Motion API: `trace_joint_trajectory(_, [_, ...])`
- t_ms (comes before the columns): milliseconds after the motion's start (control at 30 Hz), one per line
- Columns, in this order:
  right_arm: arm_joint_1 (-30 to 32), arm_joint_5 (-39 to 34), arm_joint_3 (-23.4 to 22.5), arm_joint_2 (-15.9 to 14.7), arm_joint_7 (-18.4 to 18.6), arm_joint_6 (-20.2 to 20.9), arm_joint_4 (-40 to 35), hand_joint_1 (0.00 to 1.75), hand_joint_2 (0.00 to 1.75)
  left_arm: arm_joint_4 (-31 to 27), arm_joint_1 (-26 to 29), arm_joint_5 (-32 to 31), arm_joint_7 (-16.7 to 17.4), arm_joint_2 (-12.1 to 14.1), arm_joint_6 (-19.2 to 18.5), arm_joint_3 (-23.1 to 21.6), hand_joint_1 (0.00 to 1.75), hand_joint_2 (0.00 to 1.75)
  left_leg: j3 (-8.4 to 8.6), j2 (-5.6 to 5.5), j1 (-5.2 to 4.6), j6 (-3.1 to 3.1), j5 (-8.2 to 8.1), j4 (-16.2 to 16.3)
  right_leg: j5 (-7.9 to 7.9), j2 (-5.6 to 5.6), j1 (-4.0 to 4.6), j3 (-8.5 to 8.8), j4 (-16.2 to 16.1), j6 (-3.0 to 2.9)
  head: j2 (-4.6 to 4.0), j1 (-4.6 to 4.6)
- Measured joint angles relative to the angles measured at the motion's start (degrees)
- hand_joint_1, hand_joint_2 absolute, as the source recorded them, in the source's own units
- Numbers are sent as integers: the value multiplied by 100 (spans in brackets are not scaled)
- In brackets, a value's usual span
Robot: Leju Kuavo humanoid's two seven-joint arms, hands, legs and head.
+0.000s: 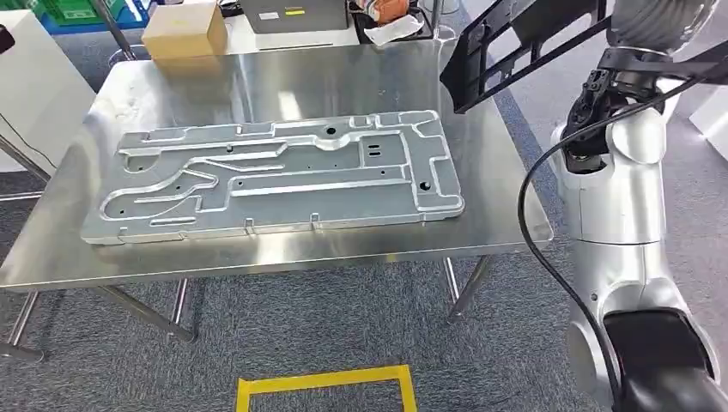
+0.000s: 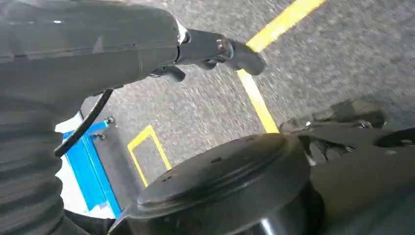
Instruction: Take the parts from the cabinet and place them on the table.
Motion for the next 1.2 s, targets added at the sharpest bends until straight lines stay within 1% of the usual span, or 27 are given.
trace_joint_trajectory(33, [4, 0, 0, 0, 0, 0, 13, 175, 175, -2, 1, 2, 0, -4, -2, 0, 0, 175, 43, 1, -46, 54, 151, -97, -15, 17, 35, 36, 1, -21, 0, 2])
trace_joint_trajectory(67, [4, 0, 0, 0, 0, 0, 20, 175, 175, -2, 8, 2, 2, -11, 0, 0, 0, 175, 178, 1, -78, 122, 434, -449, -31, 32, 73, 73, 4, -43, 0, 2])
trace_joint_trajectory(100, [0, 0, 0, 0, 0, 0, 20, 175, 175, -2, 22, 0, 9, -20, 19, -2, 0, 175, 358, 1, -86, 190, 787, -951, -43, 43, 110, 109, 5, -59, 0, 0])
trace_joint_trajectory(133, [-5, 0, 0, 0, 0, 2, 20, 175, 175, -2, 36, 0, 11, -28, 43, -2, 0, 175, 472, 0, -86, 245, 1075, -1401, -51, 51, 138, 126, 5, -66, 0, 0])
trace_joint_trajectory(167, [-6, 0, 2, 0, -2, 6, 26, 175, 175, -2, 57, 0, 15, -35, 54, -2, 0, 175, 503, -3, -92, 283, 1048, -1493, -42, 61, 178, 107, -6, -54, 0, 2])
trace_joint_trajectory(200, [-4, 0, 2, 0, -2, 15, 37, 175, 175, -2, 66, 7, 17, -46, 59, -2, 0, 175, 509, 1, -79, 271, 1102, -1632, -9, 80, 186, 62, 21, -48, 0, 0])
trace_joint_trajectory(233, [-3, 0, 0, -2, -2, 17, 46, 175, 175, -2, 72, 9, 26, -50, 61, -2, 0, 175, 573, -14, -69, 170, 971, -1788, -12, 82, 191, 11, 35, -73, 0, 0])
trace_joint_trajectory(267, [-2, -2, -9, -4, 0, 20, 53, 175, 175, -2, 72, 18, 37, -57, 63, 0, 0, 175, 594, -25, -73, 202, 935, -1828, 5, 83, 187, -37, 53, -75, 0, 0])
trace_joint_trajectory(300, [3, -2, -7, -2, 2, 26, 57, 175, 175, -2, 66, 17, 39, -57, 65, 0, 0, 175, 579, -31, -82, 264, 932, -1845, 14, 79, 186, -48, 47, -73, 0, 0])
trace_joint_trajectory(333, [-2, -2, -7, -2, 2, 28, 66, 175, 175, -2, 68, 20, 55, -63, 65, 0, 0, 175, 577, -37, -83, 275, 952, -1844, 23, 72, 185, -44, 43, -65, 0, 2])
trace_joint_trajectory(567, [-13, -2, -17, -2, 33, 46, 77, 175, 175, -2, 54, 13, 107, -74, 33, -2, 0, 175, 591, -40, -90, 278, 953, -1843, 39, 66, 177, -12, 27, -50, 0, 2])
trace_joint_trajectory(733, [-30, 39, -22, -2, 212, 66, 123, 175, 175, -2, 52, 15, 111, -76, 33, -2, 0, 175, 590, -40, -92, 282, 951, -1840, 40, 65, 174, -12, 25, -49, 0, 2])
trace_joint_trajectory(767, [-36, 90, -20, -2, 241, 59, 140, 175, 175, -2, 52, 15, 109, -74, 33, -2, 0, 175, 597, -38, -107, 298, 962, -1808, 77, 65, 151, -6, -11, -13, 0, 2])
trace_joint_trajectory(800, [-52, 136, -17, -2, 265, 59, 153, 175, 175, -2, 52, 15, 107, -77, 33, -2, 0, 175, 592, -42, -103, 336, 989, -1855, 89, 57, 152, 11, -26, 13, 0, 2])
trace_joint_trajectory(833, [-65, 172, -13, -2, 280, 55, 156, 175, 175, -4, 48, 15, 103, -114, 33, -2, 0, 175, 678, -39, -36, 379, 1075, -2008, 85, 59, 210, 6, -62, 37, 0, -4])
trace_joint_trajectory(867, [-92, 206, -13, -4, 277, 46, 166, 175, 175, -4, 31, 15, 103, -103, 37, -2, 0, 175, 710, -42, -12, 410, 1129, -2083, -3, 58, 196, -20, 3, 81, 0, 2])
trace_joint_trajectory(900, [-134, 227, -11, -4, 282, 46, 177, 175, 175, -2, 19, 13, 103, -103, 30, -2, 0, 175, 719, -39, 8, 429, 1151, -2119, -151, 58, 172, -124, 218, 116, 0, 0])
trace_joint_trajectory(933, [-159, 243, -2, -4, 284, 44, 193, 175, 175, -2, 13, 13, 103, -103, 30, -2, 0, 175, 716, -58, 31, 425, 1156, -2126, -360, 53, 117, -329, 682, 165, 0, 2])
trace_joint_trajectory(967, [-159, 243, -2, -4, 284, 44, 195, 175, 175, -2, 15, 13, 103, -103, 28, -2, 0, 175, 715, -59, 32, 424, 1155, -2126, -393, 51, 106, -366, 764, 172, 0, 0])
trace_joint_trajectory(1067, [-158, 243, 0, -2, 284, 44, 197, 175, 175, -2, 15, 13, 103, -103, 28, -2, 0, 175, 716, -60, 32, 424, 1155, -2126, -403, 51, 102, -378, 792, 174, 0, 2])
trace_joint_trajectory(1100, [-156, 243, 0, -2, 284, 44, 199, 175, 175, -2, 15, 13, 103, -103, 28, -2, 0, 175, 716, -63, 33, 424, 1155, -2126, -434, 50, 92, -417, 875, 182, 0, 2])
trace_joint_trajectory(1133, [-135, 243, 6, -4, 286, 44, 219, 175, 175, -2, 18, 13, 103, -103, 28, -2, 0, 175, 719, -94, 51, 416, 1149, -2123, -599, 41, 20, -666, 1388, 233, 0, 2])
trace_joint_trajectory(1167, [-118, 243, 13, -2, 293, 44, 249, 175, 175, -2, 14, 13, 103, -103, 26, -2, 0, 175, 723, -155, 87, 381, 1129, -2110, -547, 17, -72, -809, 1601, 308, 0, 2])
trace_joint_trajectory(1200, [-132, 243, 17, -13, 299, 41, 271, 175, 175, -2, 0, 13, 103, -101, 22, -2, 0, 175, 779, -230, 183, 230, 1008, -2013, 189, -8, -202, -259, 470, 443, 0, 2])
